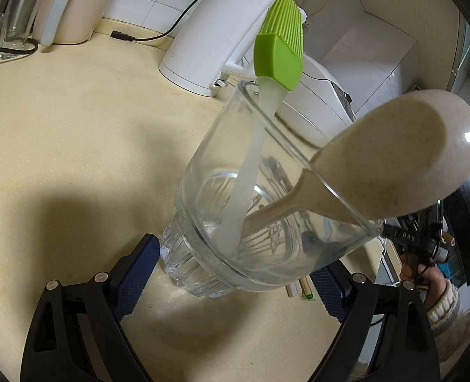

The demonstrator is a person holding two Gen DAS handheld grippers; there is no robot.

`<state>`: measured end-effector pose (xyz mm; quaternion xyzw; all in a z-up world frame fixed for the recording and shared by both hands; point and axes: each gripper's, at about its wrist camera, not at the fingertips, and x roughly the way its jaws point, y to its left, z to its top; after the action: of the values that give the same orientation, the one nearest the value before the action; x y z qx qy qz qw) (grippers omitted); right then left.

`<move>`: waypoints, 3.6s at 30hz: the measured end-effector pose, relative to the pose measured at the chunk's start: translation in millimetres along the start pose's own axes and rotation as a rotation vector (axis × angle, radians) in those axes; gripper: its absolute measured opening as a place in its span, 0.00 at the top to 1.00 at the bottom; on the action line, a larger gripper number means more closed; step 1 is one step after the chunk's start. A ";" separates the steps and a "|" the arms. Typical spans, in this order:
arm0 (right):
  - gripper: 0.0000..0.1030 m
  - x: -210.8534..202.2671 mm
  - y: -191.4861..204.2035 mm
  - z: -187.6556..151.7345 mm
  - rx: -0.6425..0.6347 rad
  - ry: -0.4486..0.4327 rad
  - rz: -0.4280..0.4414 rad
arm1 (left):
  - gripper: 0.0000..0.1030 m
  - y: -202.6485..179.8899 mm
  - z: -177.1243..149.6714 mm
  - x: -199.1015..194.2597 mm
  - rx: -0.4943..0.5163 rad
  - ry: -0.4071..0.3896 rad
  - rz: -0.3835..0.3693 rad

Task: Organize utensils
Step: 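Move the right gripper back over the utensil row toward the chopsticks, then close the right gripper on the white chopsticks with orange band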

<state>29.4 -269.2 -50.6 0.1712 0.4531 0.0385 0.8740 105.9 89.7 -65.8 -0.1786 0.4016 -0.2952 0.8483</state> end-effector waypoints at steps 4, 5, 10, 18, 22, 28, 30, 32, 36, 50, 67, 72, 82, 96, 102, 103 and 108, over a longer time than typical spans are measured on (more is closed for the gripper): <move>0.70 7.8 16.9 -9.4 -0.036 0.023 0.058 | 0.11 -0.4 -0.5 0.2 -0.003 -0.002 -0.002; 0.70 9.6 21.8 -12.7 -0.050 0.031 0.075 | 0.11 -0.7 -0.6 0.3 -0.003 -0.002 -0.002; 0.70 10.1 27.8 -23.7 -0.061 0.048 0.075 | 0.10 -1.0 -0.7 0.9 -0.007 -0.004 -0.008; 0.70 7.7 32.2 -43.1 -0.064 0.051 0.088 | 0.10 1.3 1.2 1.9 -0.010 -0.005 -0.011; 0.70 7.8 40.1 -53.4 -0.086 0.048 0.096 | 0.10 2.6 1.3 0.7 -0.010 -0.005 -0.009; 0.70 8.2 50.3 -60.4 -0.136 0.005 0.106 | 0.10 0.8 1.1 0.0 -0.007 -0.004 -0.004; 0.70 6.8 51.5 -64.3 -0.144 -0.020 0.103 | 0.10 0.7 1.2 0.1 -0.008 -0.004 -0.004; 0.70 5.5 51.7 -68.7 -0.150 -0.047 0.101 | 0.10 0.6 1.4 0.2 -0.008 -0.004 -0.004; 0.71 3.7 51.0 -72.4 -0.135 -0.083 0.103 | 0.10 0.3 1.7 0.3 -0.008 -0.004 -0.005; 0.70 10.8 118.5 -36.0 -0.193 -0.040 0.280 | 0.10 0.7 2.1 -1.2 -0.013 -0.005 -0.010; 0.73 57.9 127.4 -25.1 -0.167 0.054 0.177 | 0.10 0.8 2.9 -3.3 -0.016 -0.006 -0.012; 0.72 60.4 150.1 -25.0 -0.213 0.062 0.188 | 0.10 1.2 2.2 -3.9 -0.017 -0.006 -0.014; 0.72 67.0 180.8 -47.1 -0.410 -0.012 0.042 | 0.10 1.5 2.3 -4.1 -0.018 -0.006 -0.014; 0.85 40.5 157.9 -67.6 -0.515 0.003 0.129 | 0.10 1.8 2.2 -4.3 -0.018 -0.007 -0.015; 0.86 19.7 141.6 -84.4 -0.540 0.036 0.197 | 0.10 1.9 2.1 -4.5 -0.018 -0.007 -0.015; 0.86 17.6 140.1 -86.2 -0.540 0.036 0.200 | 0.10 1.9 2.1 -4.5 -0.018 -0.007 -0.015; 0.79 14.7 141.9 -89.3 -0.521 0.020 0.173 | 0.10 2.0 2.2 -4.5 -0.019 -0.007 -0.015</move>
<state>-21.5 -109.2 -62.1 -0.0219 0.4202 0.2301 0.8775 106.0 94.2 -63.0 -0.1906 0.4000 -0.2973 0.8457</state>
